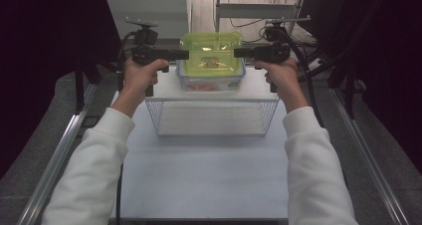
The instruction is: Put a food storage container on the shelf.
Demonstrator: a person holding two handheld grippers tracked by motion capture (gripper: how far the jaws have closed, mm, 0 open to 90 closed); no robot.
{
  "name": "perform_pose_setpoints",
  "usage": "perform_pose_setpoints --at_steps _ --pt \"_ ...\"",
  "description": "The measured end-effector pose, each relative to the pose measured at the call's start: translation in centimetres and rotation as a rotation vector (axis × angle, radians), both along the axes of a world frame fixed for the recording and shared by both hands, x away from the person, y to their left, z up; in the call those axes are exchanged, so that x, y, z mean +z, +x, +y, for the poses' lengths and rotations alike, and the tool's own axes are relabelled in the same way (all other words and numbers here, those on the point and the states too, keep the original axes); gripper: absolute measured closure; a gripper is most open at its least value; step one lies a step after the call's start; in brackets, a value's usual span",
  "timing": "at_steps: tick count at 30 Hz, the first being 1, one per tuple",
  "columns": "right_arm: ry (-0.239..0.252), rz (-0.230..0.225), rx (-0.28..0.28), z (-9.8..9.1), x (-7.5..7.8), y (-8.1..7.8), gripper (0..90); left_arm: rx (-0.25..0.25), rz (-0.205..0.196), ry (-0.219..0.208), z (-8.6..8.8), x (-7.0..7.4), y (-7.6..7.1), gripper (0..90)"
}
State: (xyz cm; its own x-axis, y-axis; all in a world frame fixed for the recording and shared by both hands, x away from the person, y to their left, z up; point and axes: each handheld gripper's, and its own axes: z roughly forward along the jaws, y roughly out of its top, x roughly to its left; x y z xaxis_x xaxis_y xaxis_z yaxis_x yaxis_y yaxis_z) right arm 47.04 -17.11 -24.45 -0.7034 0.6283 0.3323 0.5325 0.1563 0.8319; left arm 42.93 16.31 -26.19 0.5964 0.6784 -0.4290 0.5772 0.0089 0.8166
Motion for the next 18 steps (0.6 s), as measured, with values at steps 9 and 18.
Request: perform_pose_setpoints --at_steps 9,18 --pt "0.026 0.025 -0.040 0.4 -0.9 0.8 69.8 0.055 0.034 -0.036 -0.3 -0.5 1.4 53.8" --pt "0.056 0.058 -0.078 0.2 -1.6 1.6 57.1 0.042 0.057 -0.042 -0.8 -1.4 2.4 46.3"
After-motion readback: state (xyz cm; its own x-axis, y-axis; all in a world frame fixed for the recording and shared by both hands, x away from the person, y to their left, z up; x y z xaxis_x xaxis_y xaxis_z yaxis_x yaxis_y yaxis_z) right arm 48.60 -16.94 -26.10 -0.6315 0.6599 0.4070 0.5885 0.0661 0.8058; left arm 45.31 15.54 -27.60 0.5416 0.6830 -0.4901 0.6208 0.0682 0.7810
